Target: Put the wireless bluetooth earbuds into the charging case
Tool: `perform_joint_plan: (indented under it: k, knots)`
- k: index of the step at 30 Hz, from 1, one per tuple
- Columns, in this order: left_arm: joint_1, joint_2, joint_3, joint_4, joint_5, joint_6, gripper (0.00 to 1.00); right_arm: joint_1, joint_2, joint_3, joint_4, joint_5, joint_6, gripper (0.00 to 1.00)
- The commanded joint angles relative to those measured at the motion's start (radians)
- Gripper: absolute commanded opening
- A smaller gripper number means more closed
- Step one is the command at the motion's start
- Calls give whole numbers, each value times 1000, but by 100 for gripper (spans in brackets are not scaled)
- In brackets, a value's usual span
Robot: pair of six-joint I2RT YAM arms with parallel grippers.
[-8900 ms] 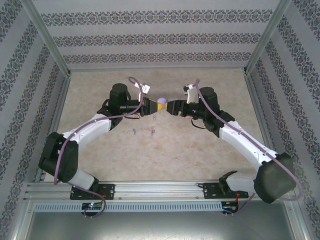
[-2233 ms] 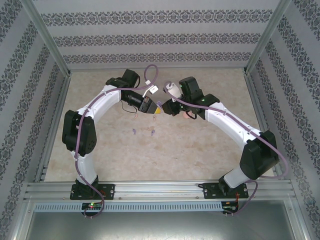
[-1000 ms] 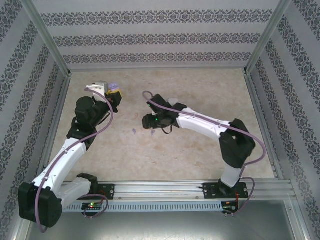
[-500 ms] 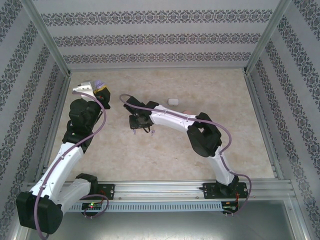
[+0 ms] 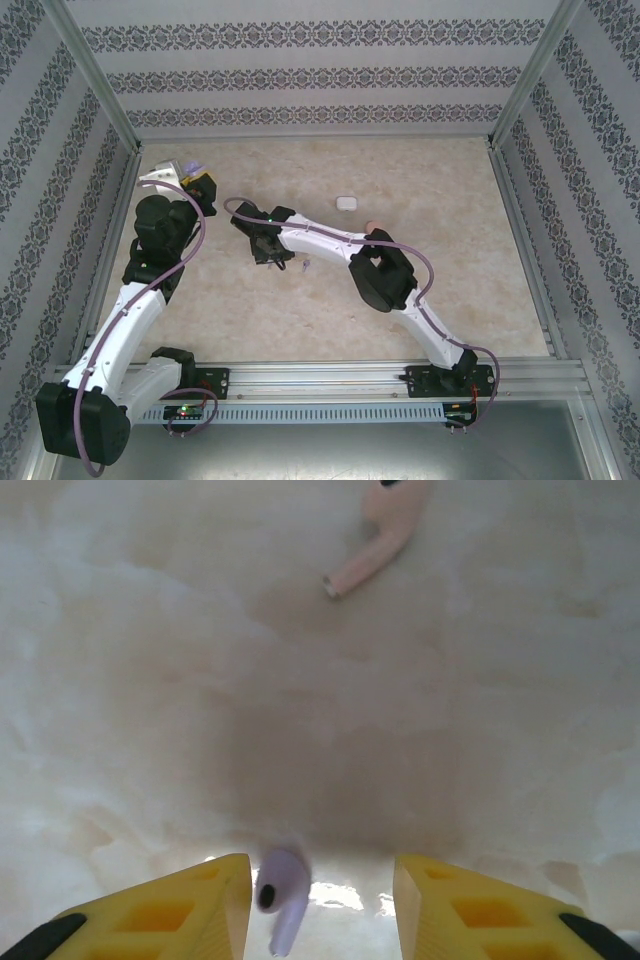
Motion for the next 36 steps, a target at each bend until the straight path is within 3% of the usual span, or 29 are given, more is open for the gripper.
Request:
perform_joint_plan:
  k: [1, 11, 21, 36]
  knots:
    - [18, -2, 30, 20, 17, -31, 0, 14, 30, 38, -47, 31, 23, 42]
    - [28, 0, 25, 26, 22, -43, 0, 21, 65, 71, -53, 23, 37, 40]
    - [33, 0, 17, 37, 29, -58, 0, 29, 65, 48, -86, 45, 240, 36]
    - [36, 2, 8, 51, 36, -68, 0, 8, 88, 78, -83, 34, 321, 33]
